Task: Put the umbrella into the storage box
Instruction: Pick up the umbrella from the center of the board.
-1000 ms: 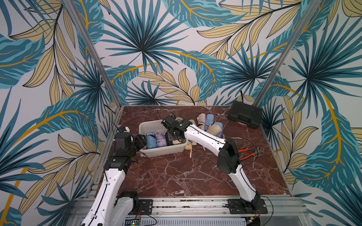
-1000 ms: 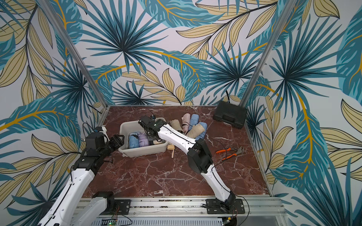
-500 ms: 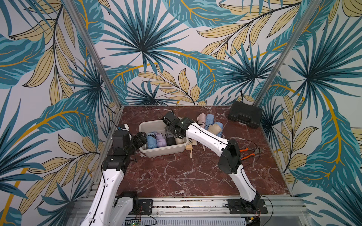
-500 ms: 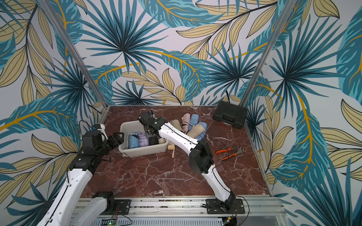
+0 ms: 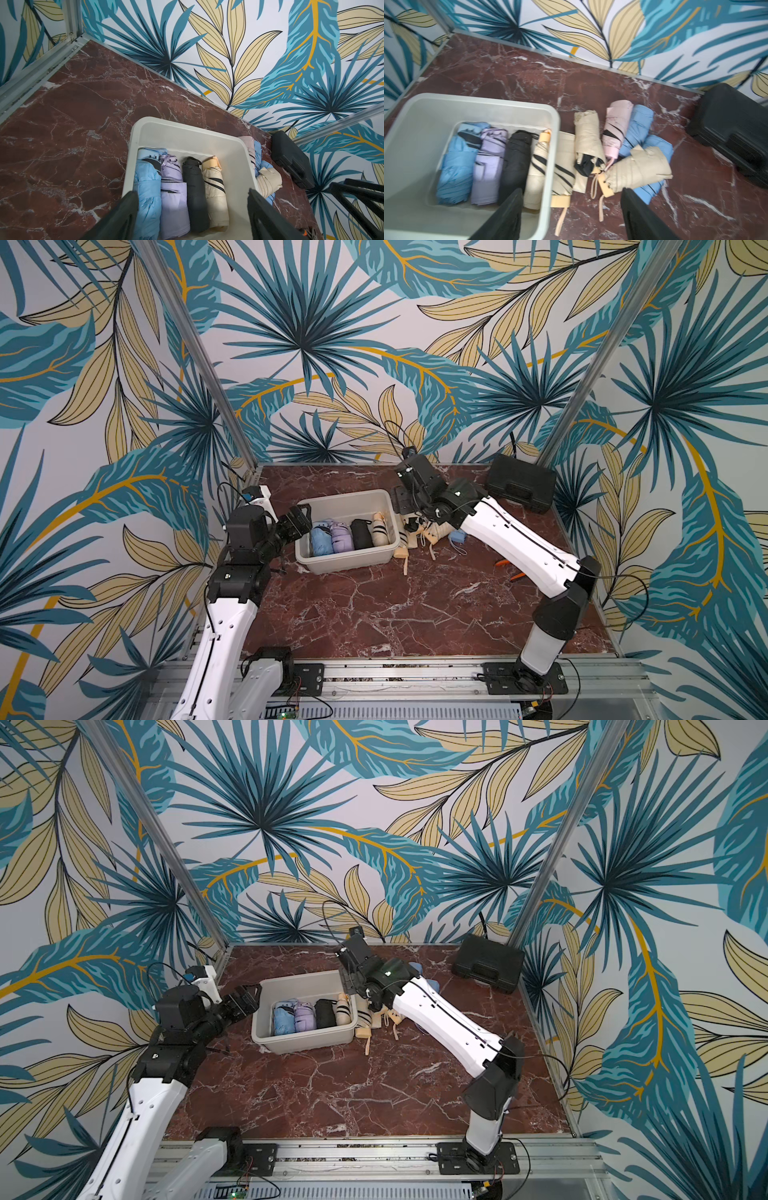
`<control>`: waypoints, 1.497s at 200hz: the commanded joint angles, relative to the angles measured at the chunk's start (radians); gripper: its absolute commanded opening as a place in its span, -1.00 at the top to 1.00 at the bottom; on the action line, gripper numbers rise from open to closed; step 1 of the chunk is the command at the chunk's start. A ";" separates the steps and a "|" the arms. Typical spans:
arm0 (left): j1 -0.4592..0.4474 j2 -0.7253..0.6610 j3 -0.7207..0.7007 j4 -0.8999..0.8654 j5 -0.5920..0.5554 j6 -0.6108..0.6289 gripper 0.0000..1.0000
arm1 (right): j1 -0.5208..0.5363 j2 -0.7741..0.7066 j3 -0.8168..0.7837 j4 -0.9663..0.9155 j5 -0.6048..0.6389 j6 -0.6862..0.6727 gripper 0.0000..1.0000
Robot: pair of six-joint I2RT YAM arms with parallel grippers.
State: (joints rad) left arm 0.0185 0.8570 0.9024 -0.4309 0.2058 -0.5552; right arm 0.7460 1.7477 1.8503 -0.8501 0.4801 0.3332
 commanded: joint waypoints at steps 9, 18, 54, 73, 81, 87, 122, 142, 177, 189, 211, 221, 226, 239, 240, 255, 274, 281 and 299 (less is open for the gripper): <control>0.008 -0.012 -0.010 0.094 0.070 0.007 -0.73 | -0.117 -0.052 -0.178 -0.023 0.040 0.124 -0.53; 0.008 -0.011 -0.014 0.094 0.076 0.005 -0.73 | -0.147 -0.063 -0.216 -0.020 0.078 0.206 -0.53; 0.008 -0.015 -0.019 0.087 0.098 -0.008 -0.73 | -0.252 -0.004 -0.255 -0.019 0.085 0.474 -0.57; 0.008 -0.025 -0.021 0.088 0.101 -0.010 -0.74 | -0.284 0.059 -0.224 -0.019 0.051 0.560 -0.61; 0.008 -0.030 -0.024 0.090 0.101 -0.011 -0.73 | -0.293 0.080 -0.214 -0.018 0.042 0.599 -0.61; 0.008 -0.033 -0.026 0.091 0.100 -0.011 -0.73 | -0.298 0.095 -0.208 -0.014 0.035 0.628 -0.61; 0.008 -0.050 -0.033 0.087 0.085 -0.020 -0.74 | -0.313 0.208 -0.139 -0.007 -0.023 0.765 -0.62; 0.008 -0.056 -0.033 0.086 0.081 -0.020 -0.74 | -0.323 0.259 -0.123 -0.009 -0.050 0.839 -0.65; 0.008 -0.056 -0.033 0.095 0.087 -0.020 -0.74 | -0.330 0.297 -0.123 -0.025 -0.036 0.893 -0.70; 0.008 -0.051 -0.033 0.100 0.092 -0.020 -0.73 | -0.332 0.311 -0.122 -0.031 -0.033 0.898 -0.71; 0.008 -0.038 -0.033 0.109 0.099 -0.019 -0.73 | -0.341 0.344 -0.113 -0.032 -0.051 0.902 -0.72; 0.008 -0.034 -0.031 0.113 0.105 -0.018 -0.72 | -0.344 0.363 -0.101 -0.033 -0.061 0.894 -0.73; 0.008 -0.032 -0.029 0.113 0.106 -0.016 -0.72 | -0.346 0.371 -0.095 -0.032 -0.062 0.892 -0.73; 0.008 -0.029 -0.020 0.108 0.110 -0.010 -0.71 | -0.348 0.388 -0.080 -0.032 -0.062 0.883 -0.73; 0.008 -0.028 -0.020 0.107 0.109 -0.009 -0.71 | -0.349 0.390 -0.079 -0.032 -0.061 0.882 -0.73; 0.008 -0.026 -0.009 0.101 0.109 0.003 -0.72 | -0.352 0.412 -0.057 -0.034 -0.067 0.864 -0.74; 0.008 -0.023 0.002 0.095 0.110 0.016 -0.71 | -0.355 0.432 -0.043 -0.045 -0.072 0.861 -0.74; 0.008 -0.024 0.003 0.093 0.112 0.019 -0.71 | -0.355 0.437 -0.043 -0.049 -0.072 0.864 -0.74; 0.008 -0.023 0.006 0.096 0.115 0.018 -0.70 | -0.357 0.449 -0.048 -0.058 -0.069 0.886 -0.72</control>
State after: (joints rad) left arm 0.0189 0.8330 0.8814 -0.3515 0.3077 -0.5587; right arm 0.3927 2.1796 1.7912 -0.8661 0.4099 1.2003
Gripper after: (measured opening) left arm 0.855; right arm 0.867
